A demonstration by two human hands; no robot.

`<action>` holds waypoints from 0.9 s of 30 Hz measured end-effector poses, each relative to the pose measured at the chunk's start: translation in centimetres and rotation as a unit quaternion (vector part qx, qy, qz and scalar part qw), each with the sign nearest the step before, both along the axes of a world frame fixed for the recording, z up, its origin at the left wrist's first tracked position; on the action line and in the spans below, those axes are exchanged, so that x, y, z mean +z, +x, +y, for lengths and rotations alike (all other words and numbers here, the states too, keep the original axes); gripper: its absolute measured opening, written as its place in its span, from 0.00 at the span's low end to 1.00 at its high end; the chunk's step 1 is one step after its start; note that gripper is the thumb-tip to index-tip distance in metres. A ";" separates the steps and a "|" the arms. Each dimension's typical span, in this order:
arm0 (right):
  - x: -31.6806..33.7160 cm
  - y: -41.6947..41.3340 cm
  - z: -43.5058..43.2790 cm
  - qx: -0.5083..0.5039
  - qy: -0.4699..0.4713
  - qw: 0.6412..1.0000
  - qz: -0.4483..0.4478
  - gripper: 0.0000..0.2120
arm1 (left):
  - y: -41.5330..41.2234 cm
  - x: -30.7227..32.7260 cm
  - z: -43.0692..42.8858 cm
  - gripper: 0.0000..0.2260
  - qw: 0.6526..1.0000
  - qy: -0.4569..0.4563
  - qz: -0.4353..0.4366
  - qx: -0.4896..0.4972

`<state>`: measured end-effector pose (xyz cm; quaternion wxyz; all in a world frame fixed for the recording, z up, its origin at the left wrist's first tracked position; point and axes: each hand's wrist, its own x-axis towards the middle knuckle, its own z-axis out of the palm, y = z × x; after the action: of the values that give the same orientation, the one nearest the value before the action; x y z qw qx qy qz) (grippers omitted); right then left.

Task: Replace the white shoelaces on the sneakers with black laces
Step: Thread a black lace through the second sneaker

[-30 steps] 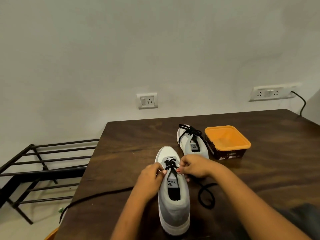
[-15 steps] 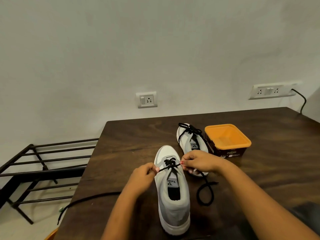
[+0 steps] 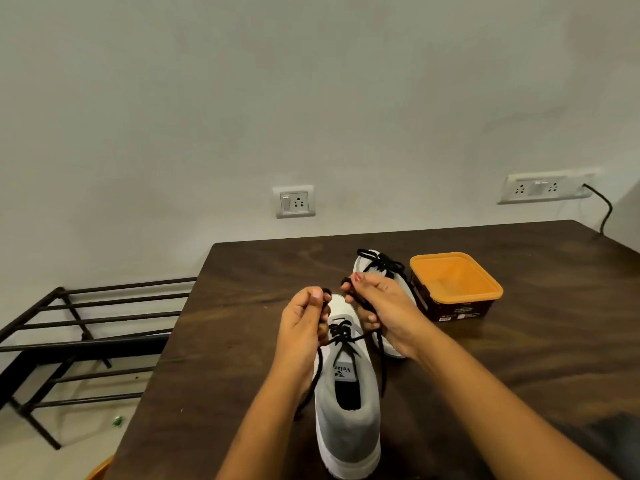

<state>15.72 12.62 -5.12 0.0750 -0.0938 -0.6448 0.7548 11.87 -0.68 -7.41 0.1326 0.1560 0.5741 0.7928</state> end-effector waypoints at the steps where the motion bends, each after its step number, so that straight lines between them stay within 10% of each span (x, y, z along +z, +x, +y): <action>1: -0.3 -0.1 -0.1 0.007 0.030 1.000 -0.005 0.12 | -0.1 -0.2 0.0 0.12 1.000 -0.020 0.016 0.000; 10: -1.5 -0.2 -1.4 -0.004 0.124 0.992 0.025 0.06 | -0.3 -0.7 -0.2 0.09 0.980 -0.123 0.150 -0.032; 20: -1.5 -0.1 -0.1 0.079 0.122 0.989 0.029 0.16 | -0.2 -2.2 0.4 0.05 0.975 -0.163 0.083 0.125; 27: -1.7 -0.6 0.3 -0.098 0.149 0.983 0.046 0.07 | 0.4 -1.7 0.9 0.10 0.977 -0.168 0.114 0.066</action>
<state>15.15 12.93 -6.82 0.1913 -0.1100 -0.7336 0.6427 12.24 0.17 -9.14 0.0380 0.1823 0.7193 0.6693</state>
